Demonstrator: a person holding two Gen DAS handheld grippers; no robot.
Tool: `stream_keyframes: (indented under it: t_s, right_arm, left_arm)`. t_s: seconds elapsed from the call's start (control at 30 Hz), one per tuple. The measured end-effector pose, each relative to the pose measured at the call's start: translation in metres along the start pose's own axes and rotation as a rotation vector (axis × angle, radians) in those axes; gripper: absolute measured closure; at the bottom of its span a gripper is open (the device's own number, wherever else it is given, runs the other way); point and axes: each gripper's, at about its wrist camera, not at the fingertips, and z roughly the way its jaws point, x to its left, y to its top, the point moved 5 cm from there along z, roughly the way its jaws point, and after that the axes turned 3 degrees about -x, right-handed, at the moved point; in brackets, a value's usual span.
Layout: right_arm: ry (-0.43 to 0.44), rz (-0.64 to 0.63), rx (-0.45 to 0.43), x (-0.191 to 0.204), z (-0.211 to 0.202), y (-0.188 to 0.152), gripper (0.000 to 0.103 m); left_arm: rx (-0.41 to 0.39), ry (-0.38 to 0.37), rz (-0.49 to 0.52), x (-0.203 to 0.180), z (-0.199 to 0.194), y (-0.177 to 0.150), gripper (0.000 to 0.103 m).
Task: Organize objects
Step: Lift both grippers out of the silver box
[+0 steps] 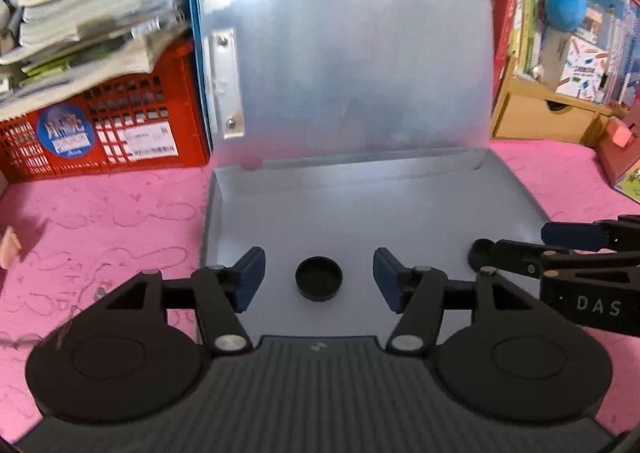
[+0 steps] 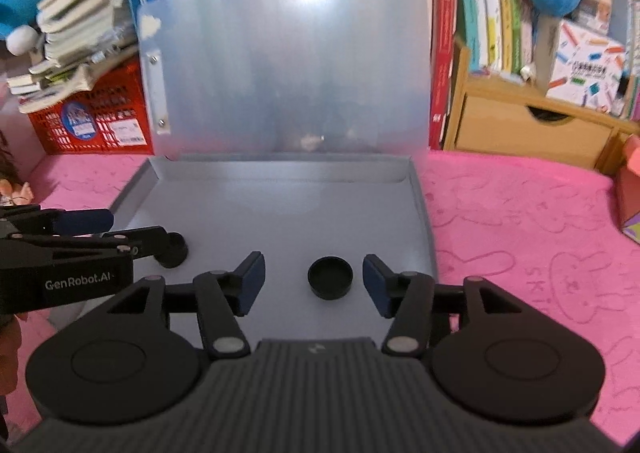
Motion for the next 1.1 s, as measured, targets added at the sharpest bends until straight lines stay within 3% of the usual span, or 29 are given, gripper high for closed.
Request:
stream_keyframes:
  t_s: [0.17, 0.37, 0.77, 1.1]
  right_arm:
    - [-0.002, -0.003, -0.059, 0.000, -0.038, -0.002, 0.027]
    - [0.012, -0.010, -0.161, 0.007, -0.092, -0.020, 0.016]
    - [0.029, -0.056, -0.264, 0.026, -0.158, -0.100, 0.014]
    - [0.021, 0.033, -0.254, 0.018, -0.174, -0.157, 0.013]
  left_arm:
    - [-0.032, -0.002, 0.033, -0.005, -0.033, -0.004, 0.029]
    - [-0.084, -0.044, 0.064, -0.016, -0.077, -0.023, 0.027]
    - [-0.172, -0.117, 0.109, -0.035, -0.161, -0.097, 0.024]
    - [-0.213, -0.125, 0.110, -0.038, -0.196, -0.146, 0.021]
